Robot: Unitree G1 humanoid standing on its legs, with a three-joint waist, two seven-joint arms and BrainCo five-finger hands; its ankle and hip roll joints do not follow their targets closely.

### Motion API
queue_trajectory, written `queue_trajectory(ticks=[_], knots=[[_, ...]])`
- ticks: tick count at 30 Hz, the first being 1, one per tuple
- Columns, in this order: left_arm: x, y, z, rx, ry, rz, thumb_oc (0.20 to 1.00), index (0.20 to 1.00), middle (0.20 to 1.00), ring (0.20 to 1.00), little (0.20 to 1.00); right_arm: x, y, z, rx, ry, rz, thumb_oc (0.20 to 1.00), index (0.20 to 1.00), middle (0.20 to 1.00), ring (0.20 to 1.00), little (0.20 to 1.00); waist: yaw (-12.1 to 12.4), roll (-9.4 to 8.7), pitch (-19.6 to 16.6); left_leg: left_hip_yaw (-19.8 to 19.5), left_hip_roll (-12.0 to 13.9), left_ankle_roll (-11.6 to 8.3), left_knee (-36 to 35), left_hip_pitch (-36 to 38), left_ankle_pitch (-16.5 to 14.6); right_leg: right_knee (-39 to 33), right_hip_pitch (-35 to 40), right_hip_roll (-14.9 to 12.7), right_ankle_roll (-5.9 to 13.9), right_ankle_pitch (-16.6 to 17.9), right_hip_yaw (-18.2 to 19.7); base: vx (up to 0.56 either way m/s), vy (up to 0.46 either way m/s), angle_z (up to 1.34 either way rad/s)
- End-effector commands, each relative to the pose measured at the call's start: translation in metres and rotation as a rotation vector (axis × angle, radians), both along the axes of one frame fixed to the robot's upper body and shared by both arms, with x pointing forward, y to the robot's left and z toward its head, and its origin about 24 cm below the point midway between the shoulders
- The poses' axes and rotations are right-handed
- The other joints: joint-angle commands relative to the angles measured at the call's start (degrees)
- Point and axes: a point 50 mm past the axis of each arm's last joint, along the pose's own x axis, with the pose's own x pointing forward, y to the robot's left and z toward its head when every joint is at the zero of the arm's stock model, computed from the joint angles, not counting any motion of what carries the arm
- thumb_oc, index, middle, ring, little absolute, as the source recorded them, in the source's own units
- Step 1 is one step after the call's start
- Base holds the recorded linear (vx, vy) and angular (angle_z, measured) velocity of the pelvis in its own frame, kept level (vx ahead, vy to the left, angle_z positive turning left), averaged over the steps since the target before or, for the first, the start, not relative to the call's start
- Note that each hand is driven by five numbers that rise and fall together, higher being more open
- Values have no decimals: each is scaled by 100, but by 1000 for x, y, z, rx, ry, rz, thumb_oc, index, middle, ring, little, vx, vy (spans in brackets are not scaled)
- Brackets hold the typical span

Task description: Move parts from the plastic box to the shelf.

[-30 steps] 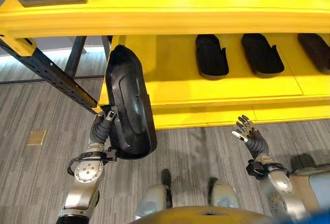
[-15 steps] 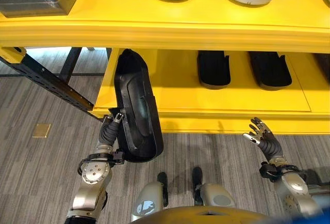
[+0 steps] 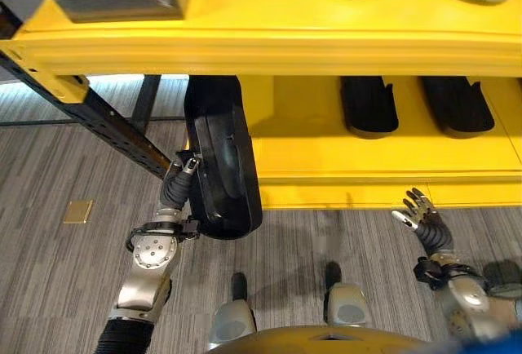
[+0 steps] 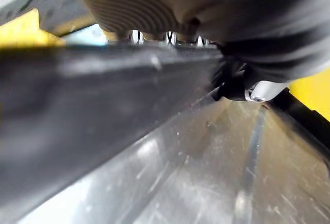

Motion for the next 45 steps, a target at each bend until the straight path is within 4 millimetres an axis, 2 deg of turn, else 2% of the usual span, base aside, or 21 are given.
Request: queue_trajectory(ticks=[1, 2, 6, 7, 8, 9, 10, 13, 14, 15, 20, 24, 28, 29, 30, 34, 35, 39, 45], knots=[[12, -8, 38, 7, -203, -28, 200, 200, 200, 200, 200, 9, -6, 22, -30, -106, 19, 1000, 1000, 1000, 1000, 1000, -141, 65, -282, 109, 436, -72, 510, -254, -294, 134, 180, -145, 69, -135, 1, 30, 78, -2], [22, -16, 45, 9, -233, -46, 200, 200, 200, 200, 200, 11, -2, 22, -22, -108, 38, 1000, 1000, 1000, 1000, 1000, -189, 20, -316, 148, 438, -64, 592, -291, -336, 142, 154, -155, 90, -125, 14, 16, 32, -4], [38, -28, 57, -1, -281, -71, 200, 200, 200, 200, 200, 13, 2, 23, -7, -112, 57, 1000, 1000, 1000, 1000, 1000, -243, -22, -326, 199, 457, -72, 769, -377, -405, 161, 123, -153, 95, -142, 16, -6, 12, -6], [51, -39, 69, -31, -316, -103, 200, 200, 200, 200, 200, 18, 6, 26, -9, -129, 73, 1000, 1000, 1000, 1000, 1000, -291, -37, -281, 200, 481, -67, 887, -474, -432, 252, -5, -139, 96, -146, 52, -38, 6, -9], [52, -39, 69, -31, -317, -103, 200, 200, 200, 200, 200, 18, 6, 26, -9, -129, 73, 1000, 1000, 1000, 1000, 1000, -289, -36, -281, 201, 482, -67, 890, -477, -433, 254, -9, -138, 95, -147, 54, -75, 4, -6], [59, -47, 76, -64, -331, -127, 200, 200, 200, 200, 200, 21, 8, 28, -8, -136, 85, 1000, 1000, 1000, 1000, 1000, -334, -47, -235, 204, 506, -68, 954, -547, -431, 302, -80, -133, 101, -133, 75, -198, -15, -16], [80, -65, 102, -92, -398, -161, 200, 200, 200, 200, 200, 29, 13, 35, -10, -166, 115, 1000, 1000, 1000, 1000, 1000, -431, -46, -53, 190, 553, -96, 1132, -890, -379, 427, -395, -122, 97, -96, 115, -258, -10, -12], [94, -74, 118, -139, -425, -165, 200, 200, 200, 200, 200, 33, 16, 39, -5, -184, 129, 1000, 1000, 1000, 1000, 1000, -521, -10, 107, 146, 579, -117, 1264, -1240, -287, 611, -764, -124, 63, -76, 115, -211, -8, -5], [103, -76, 131, -165, -449, -154, 200, 200, 200, 200, 200, 35, 19, 40, -8, -188, 142, 1000, 1000, 1000, 1000, 1000, -560, 0, 213, 111, 597, -134, 1361, -1453, -243, 747, -1001, -120, 48, -65, 115, -152, -21, -9], [103, -76, 131, -165, -451, -154, 200, 200, 200, 200, 200, 36, 19, 41, -8, -189, 142, 1000, 1000, 1000, 1000, 1000, -562, 4, 209, 106, 599, -134, 1372, -1473, -245, 758, -1020, -119, 47, -68, 114, -150, -31, -2], [116, -61, 157, -198, -504, -67, 200, 200, 200, 200, 200, 38, 22, 41, -10, -190, 140, 1000, 1000, 1000, 1000, 1000, -621, 12, 328, 67, 661, -152, 1566, -1864, -224, 995, -1434, -102, 39, -78, 136, -71, -25, -3], [125, -25, 190, -151, -574, 84, 200, 200, 200, 200, 200, 37, 22, 39, -9, -183, 138, 1000, 1000, 1000, 1000, 1000, -685, 18, 432, -52, 698, -182, 1910, -2350, -279, 1341, -1887, -67, -10, -176, 161, -86, -46, -4], [128, -10, 207, -131, -595, 151, 200, 200, 200, 200, 200, 36, 26, 37, 2, -174, 156, 1000, 1000, 1000, 1000, 1000, -714, -1, 460, -79, 688, -176, 1977, -2571, -272, 1402, -2095, -43, -26, -176, 198, -39, -19, 3], [128, -10, 207, -131, -595, 151, 200, 200, 200, 200, 200, 36, 26, 37, 2, -174, 156, 1000, 1000, 1000, 1000, 1000, -714, -1, 460, -79, 688, -176, 1977, -2572, -272, 1402, -2096, -44, -26, -176, 198, -60, -32, 5], [130, -4, 218, -114, -610, 171, 200, 200, 200, 200, 200, 36, 27, 35, 6, -165, 165, 1000, 1000, 1000, 1000, 1000, -717, -23, 485, -100, 683, -174, 1994, -2656, -259, 1435, -2191, -44, -31, -165, 205, -32, -19, 7], [130, 6, 231, -96, -627, 204, 200, 200, 200, 200, 200, 34, 28, 33, 10, -157, 177, 1000, 1000, 1000, 1000, 1000, -711, -41, 518, -128, 692, -178, 1999, -2738, -243, 1460, -2264, -30, -38, -172, 196, 5, -18, 2], [132, 10, 237, -69, -621, 223, 200, 200, 200, 200, 200, 34, 28, 33, 7, -154, 183, 1000, 1000, 1000, 1000, 1000, -707, -49, 524, -166, 713, -220, 2056, -2720, -408, 1527, -2239, 6, -14, -320, 204, 63, -49, 0], [134, 14, 251, -31, -625, 236, 200, 200, 200, 200, 200, 35, 27, 32, 6, -150, 184, 1000, 1000, 1000, 1000, 1000, -708, -62, 553, -195, 740, -239, 2078, -2808, -389, 1532, -2299, 31, -34, -330, 187, 23, -26, 5], [143, 20, 259, 45, -567, 267, 200, 200, 200, 200, 200, 34, 25, 30, 5, -139, 188, 1000, 1000, 1000, 1000, 1000, -732, -87, 559, -206, 765, -251, 2095, -2869, -396, 1511, -2335, 90, -55, -342, 183, 3, -6, 0]])
